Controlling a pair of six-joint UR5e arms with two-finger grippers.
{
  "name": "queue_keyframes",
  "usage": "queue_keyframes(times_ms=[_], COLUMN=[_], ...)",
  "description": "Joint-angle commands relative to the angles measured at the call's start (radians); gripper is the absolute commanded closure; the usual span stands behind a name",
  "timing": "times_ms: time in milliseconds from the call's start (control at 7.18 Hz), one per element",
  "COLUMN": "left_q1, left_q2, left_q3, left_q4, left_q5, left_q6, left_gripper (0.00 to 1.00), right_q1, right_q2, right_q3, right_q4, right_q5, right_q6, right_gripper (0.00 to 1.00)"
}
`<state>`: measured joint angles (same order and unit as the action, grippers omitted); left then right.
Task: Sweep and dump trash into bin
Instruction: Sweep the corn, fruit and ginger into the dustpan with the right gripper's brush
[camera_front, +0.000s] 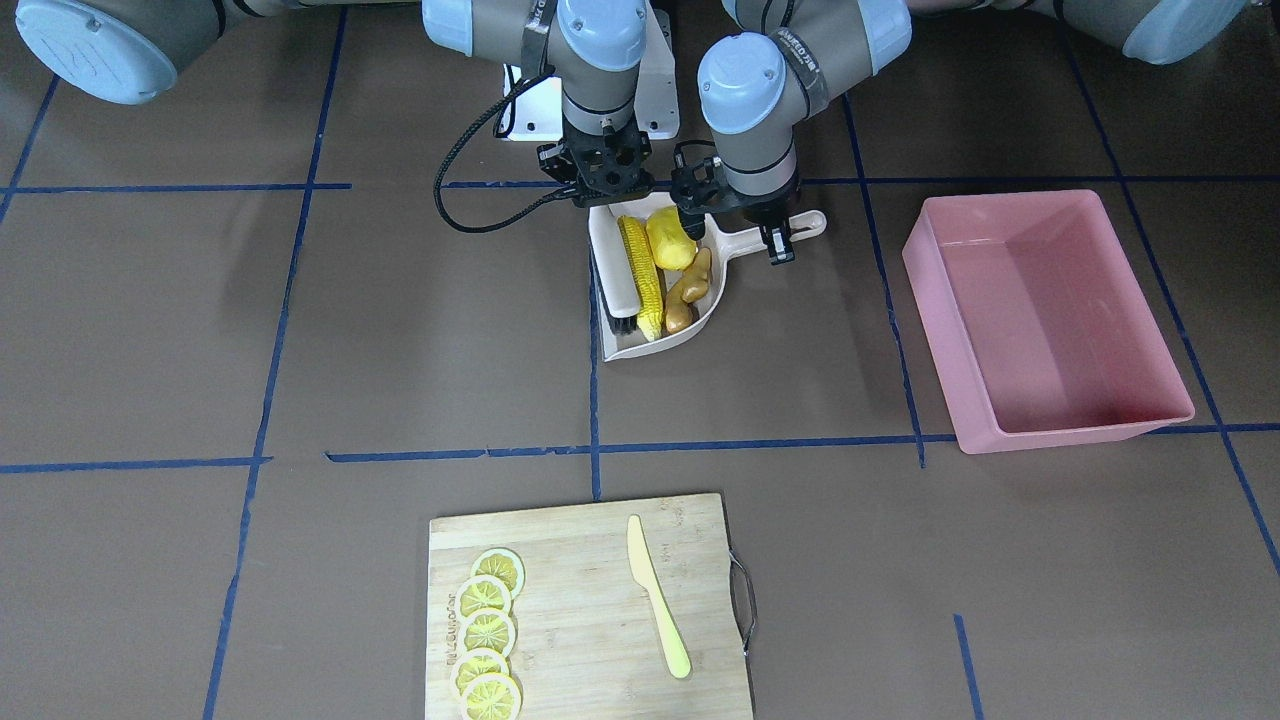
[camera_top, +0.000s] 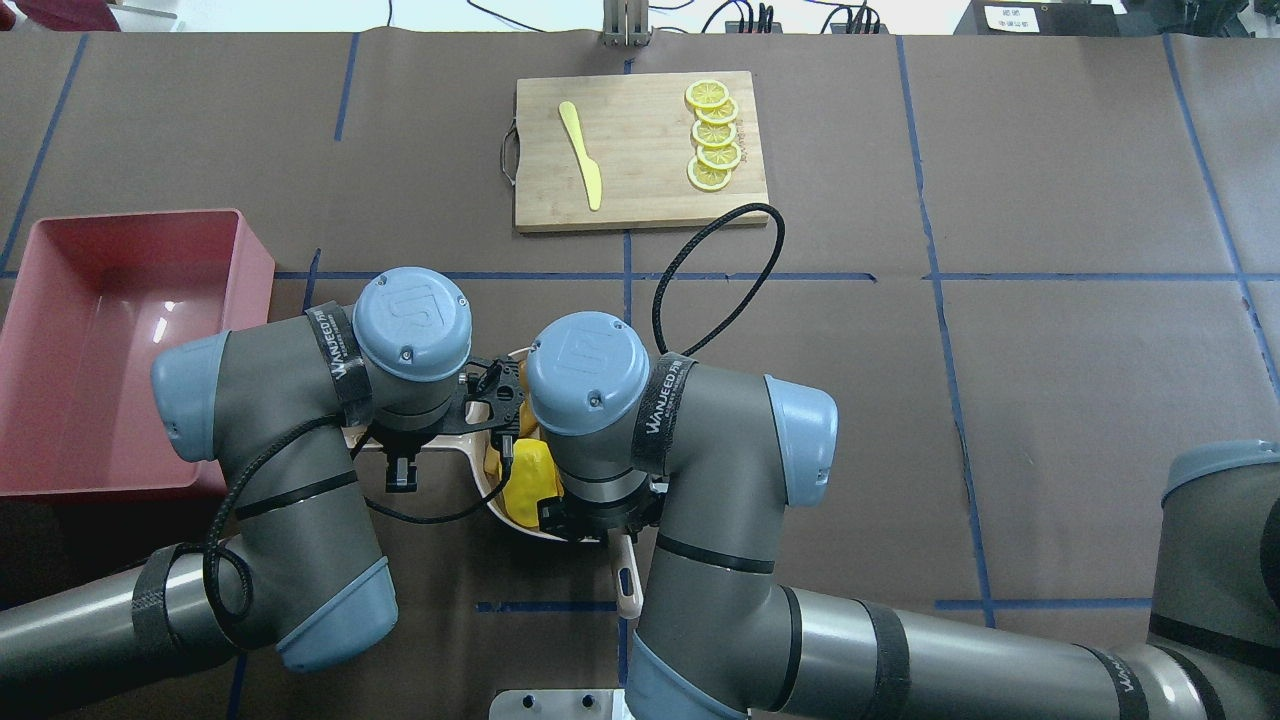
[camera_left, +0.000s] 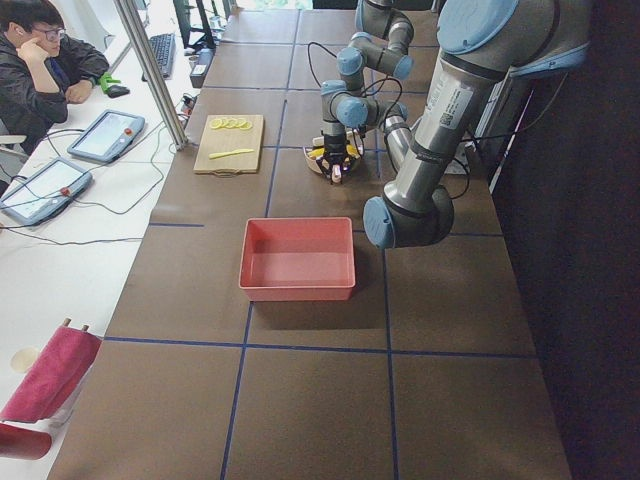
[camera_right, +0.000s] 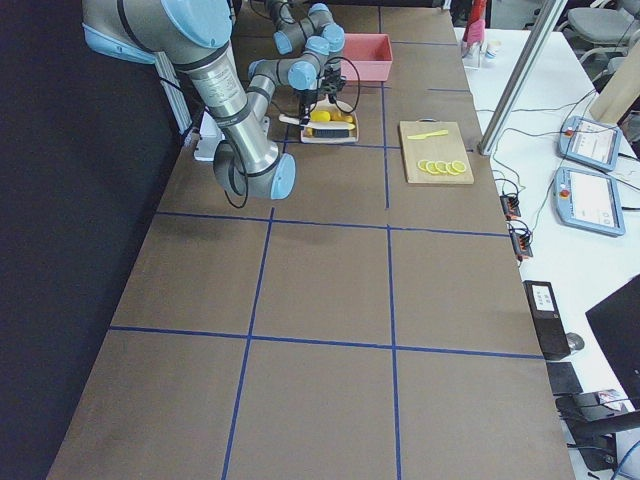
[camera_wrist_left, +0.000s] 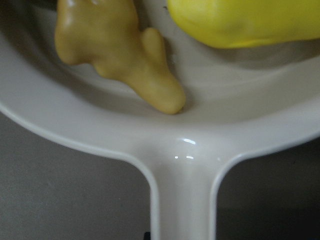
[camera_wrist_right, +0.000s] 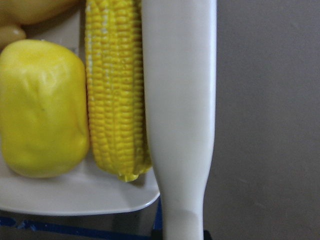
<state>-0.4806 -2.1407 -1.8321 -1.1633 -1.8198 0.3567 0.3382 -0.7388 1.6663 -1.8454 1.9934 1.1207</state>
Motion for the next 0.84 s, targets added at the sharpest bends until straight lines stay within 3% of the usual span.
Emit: queue_keyframes(times_ms=[0,418,696], left_q1=[0.0,-0.001,-0.006], left_q2=[0.005,0.048,0.053], left_q3=[0.01,0.034,0.043], left_q4=[-0.048,-0.171,-0.187], left_q5=[-0.001,-0.004,-0.01], left_q6=[-0.002,0.001,0.002], left_gripper=[1.0,1.0,1.0], right_q1=[-0.004,0.01,0.048], right_q2=[0.001,-0.004,-0.013], right_q3=[-0.002,0.009,0.036], right_q4=[0.028,0.028,0.02], right_q5=[0.001,0.002,0.022], right_q6=[0.02,0.024,0.022], right_gripper=[1.0,1.0,1.0])
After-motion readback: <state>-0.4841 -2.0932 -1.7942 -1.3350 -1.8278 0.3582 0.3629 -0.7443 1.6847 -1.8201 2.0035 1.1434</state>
